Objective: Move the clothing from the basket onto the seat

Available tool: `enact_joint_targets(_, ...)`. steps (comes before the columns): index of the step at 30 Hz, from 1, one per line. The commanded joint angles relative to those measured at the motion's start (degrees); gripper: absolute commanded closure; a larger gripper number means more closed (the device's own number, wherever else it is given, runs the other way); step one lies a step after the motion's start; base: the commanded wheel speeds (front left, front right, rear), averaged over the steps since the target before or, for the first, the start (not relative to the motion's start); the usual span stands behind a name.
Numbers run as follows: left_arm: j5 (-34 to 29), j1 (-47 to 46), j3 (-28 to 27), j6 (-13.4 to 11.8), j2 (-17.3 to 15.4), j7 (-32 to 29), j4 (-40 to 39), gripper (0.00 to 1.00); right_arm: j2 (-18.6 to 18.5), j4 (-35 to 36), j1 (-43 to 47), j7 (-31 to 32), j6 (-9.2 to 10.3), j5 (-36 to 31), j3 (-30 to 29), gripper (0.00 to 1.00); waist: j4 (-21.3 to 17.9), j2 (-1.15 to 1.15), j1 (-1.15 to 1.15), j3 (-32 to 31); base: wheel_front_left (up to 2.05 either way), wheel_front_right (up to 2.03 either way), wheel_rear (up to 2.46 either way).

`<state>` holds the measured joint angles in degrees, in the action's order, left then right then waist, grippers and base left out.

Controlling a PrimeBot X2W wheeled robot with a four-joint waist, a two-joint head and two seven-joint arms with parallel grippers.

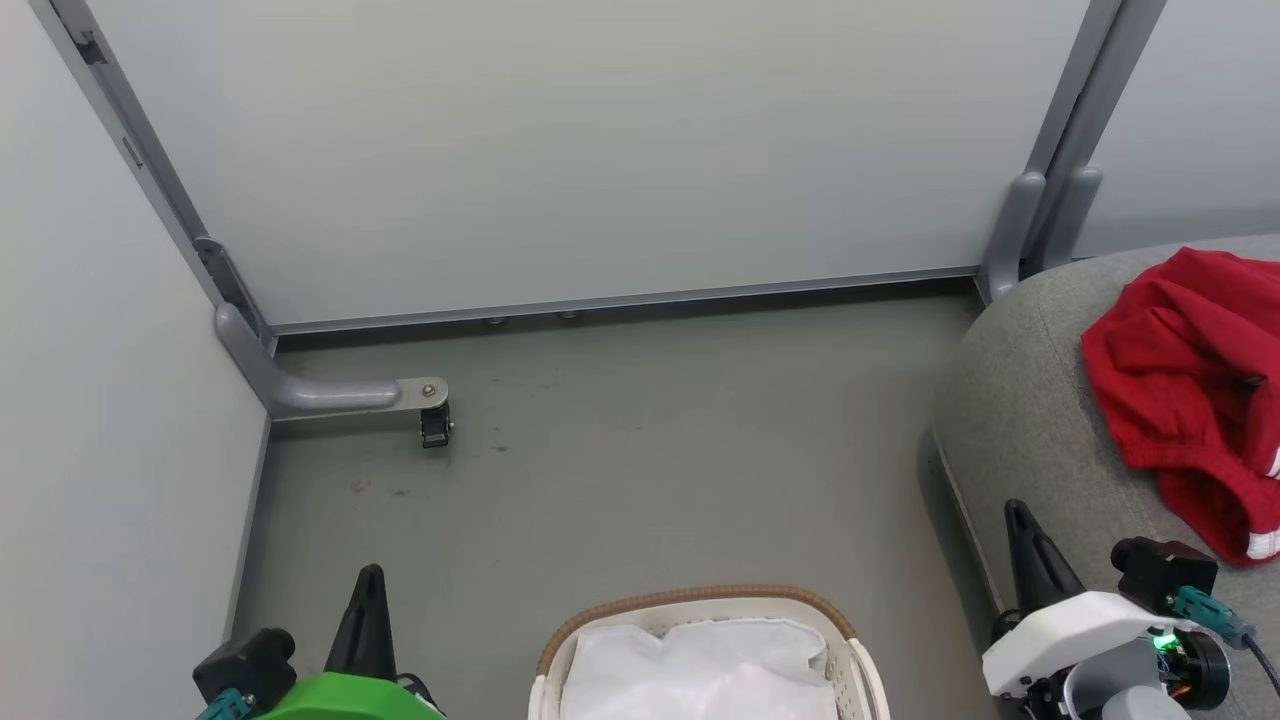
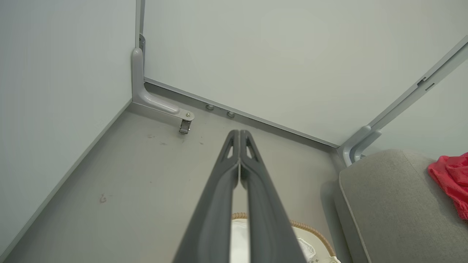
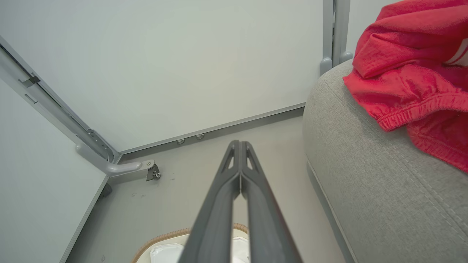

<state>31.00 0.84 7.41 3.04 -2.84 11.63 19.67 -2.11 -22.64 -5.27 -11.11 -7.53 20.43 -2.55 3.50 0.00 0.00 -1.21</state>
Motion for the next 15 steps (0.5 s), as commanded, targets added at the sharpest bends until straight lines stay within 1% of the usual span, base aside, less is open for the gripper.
enact_joint_targets(1, 2.45, -1.5, -0.7, 0.39, -0.12, -0.52, -1.18, 1.0, -0.37, 1.35, -0.88, 0.49, 0.01, 2.94, -0.23, 1.0, -0.05, 0.0, 0.0, 0.02, 0.0, 0.0, 0.0)
enact_joint_targets(15, 13.83, -2.73, -3.19, 1.2, -0.19, -3.83, -2.11, 1.0, -0.48, 2.98, -0.82, 3.64, 0.02, 16.19, -0.82, 1.0, -0.48, 0.0, 0.0, 0.19, 0.0, 0.0, 0.0)
